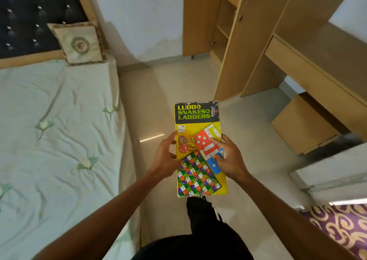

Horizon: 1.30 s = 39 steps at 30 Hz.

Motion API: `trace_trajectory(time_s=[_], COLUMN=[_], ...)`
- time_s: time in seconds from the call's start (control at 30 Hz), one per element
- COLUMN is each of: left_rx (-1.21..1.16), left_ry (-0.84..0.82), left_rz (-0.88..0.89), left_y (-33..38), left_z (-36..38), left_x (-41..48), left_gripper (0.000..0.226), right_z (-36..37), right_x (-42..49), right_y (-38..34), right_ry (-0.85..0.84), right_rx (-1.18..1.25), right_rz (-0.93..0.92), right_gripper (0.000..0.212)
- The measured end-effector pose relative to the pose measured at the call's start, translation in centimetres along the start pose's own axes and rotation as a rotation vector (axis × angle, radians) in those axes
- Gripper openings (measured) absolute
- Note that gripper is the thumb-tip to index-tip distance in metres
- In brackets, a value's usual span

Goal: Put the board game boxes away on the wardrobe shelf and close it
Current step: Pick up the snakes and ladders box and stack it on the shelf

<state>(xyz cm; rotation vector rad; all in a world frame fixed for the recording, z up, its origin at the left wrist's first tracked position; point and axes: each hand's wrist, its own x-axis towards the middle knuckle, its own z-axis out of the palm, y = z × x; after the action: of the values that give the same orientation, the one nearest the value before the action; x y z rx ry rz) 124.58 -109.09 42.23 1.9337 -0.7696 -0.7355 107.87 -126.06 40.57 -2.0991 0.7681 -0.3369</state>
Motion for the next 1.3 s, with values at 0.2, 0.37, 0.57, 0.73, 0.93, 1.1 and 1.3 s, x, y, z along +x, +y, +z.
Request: trace_trajectory(time_s=[0.2,0.37,0.57,0.73,0.93,1.1,1.3], left_rx=[0.022,0.009,0.020,0.033,0.049,0.110,0.173], left_ry=[0.036,0.106,0.176,0.128,0.053,-0.030,-0.106], left_rz=[-0.066,-0.046,-0.051,-0.118,-0.113,-0.093,-0.046], left_y=[2.6,4.1,4.3,3.4,4.8,7.3,9.7], left_z=[-2.4,-5.1,-8.8,-13.6,-19.4,-21.6,-21.9], left_x=[14.6,25.6,38.4,52.0,68.3,81.2,96.4], left_gripper=[0.093,0.092,0.090,0.084,0.083,0.084,0.083], right_z=[-1.8,-3.6,-2.7,-1.1,-0.6,-2.1,-4.4], right_x=[15.7,29.4,44.7,58.8,73.6,84.0,96.7], right_y=[0.4,-0.7,-0.6,-2.4,-4.2,-4.1,-1.9], right_ry=[-0.057,-0.136,-0.189,-0.177,-0.104,-0.027,0.061], right_rx=[0.067,0.055,-0.005,0.011,0.020,0.077,0.100], right_rz=[-0.030,-0.060,-0.095,-0.125,-0.043,0.038,0.085], right_gripper=[0.049,0.052,0.054,0.051,0.051,0.050,0.048])
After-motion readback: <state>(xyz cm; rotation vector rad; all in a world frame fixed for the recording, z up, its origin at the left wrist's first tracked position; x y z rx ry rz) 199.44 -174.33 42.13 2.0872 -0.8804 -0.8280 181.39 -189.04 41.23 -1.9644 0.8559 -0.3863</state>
